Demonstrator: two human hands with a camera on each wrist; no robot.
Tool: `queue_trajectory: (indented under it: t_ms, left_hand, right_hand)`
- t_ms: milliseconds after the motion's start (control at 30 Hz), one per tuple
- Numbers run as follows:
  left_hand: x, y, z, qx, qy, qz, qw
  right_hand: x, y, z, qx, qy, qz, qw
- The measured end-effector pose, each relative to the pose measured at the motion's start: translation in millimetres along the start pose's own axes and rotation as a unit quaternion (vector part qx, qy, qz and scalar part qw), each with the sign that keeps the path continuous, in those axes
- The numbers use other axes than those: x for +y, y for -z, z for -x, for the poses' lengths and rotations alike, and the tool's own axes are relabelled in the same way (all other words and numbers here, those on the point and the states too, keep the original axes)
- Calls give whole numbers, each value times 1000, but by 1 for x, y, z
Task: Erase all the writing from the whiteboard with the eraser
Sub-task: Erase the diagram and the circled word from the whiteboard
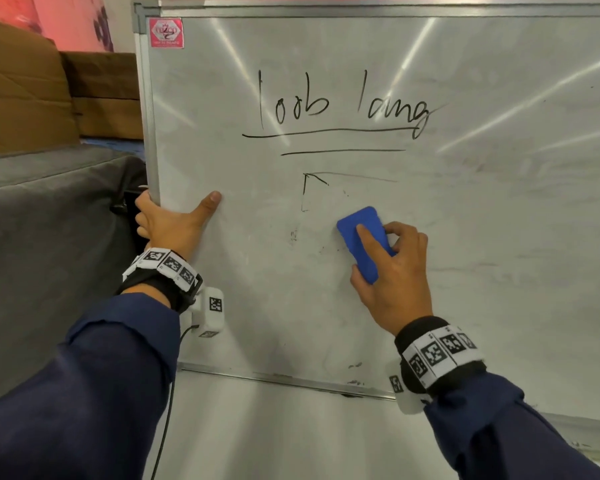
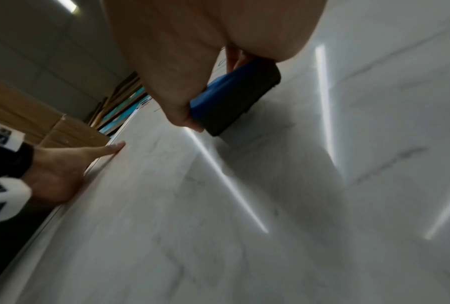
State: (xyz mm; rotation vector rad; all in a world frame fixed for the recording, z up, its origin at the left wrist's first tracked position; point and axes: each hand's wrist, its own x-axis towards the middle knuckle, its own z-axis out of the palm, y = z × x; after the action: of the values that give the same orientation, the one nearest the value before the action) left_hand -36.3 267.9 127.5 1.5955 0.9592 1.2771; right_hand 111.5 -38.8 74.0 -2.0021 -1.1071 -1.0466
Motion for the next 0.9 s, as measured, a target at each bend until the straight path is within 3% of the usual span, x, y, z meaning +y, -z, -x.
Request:
queue_trajectory:
  t_ms: [200, 433, 567, 633, 800, 900]
  left_hand:
    - [0, -1, 1, 9, -6, -4, 1000]
    - [2, -3, 3, 25, -7, -1, 1000]
    - [1, -2, 2, 26, -10, 1, 1000]
    - [1, -3, 2, 26, -11, 4, 1000]
    - [-1, -3, 0, 25, -13, 8, 1000]
    - [-1, -2, 0, 23, -12, 11, 1000]
  right_hand:
    - [9, 3, 21, -17, 3, -4, 1000]
    - [-2, 4, -9, -5, -1, -17, 1000]
    - [8, 1, 20, -45, 37, -12, 998]
    - [16, 5, 25, -33, 32, -10, 999]
    - [9, 9, -15, 32, 5, -22, 999]
    - [-12, -6, -22, -5, 40, -20, 999]
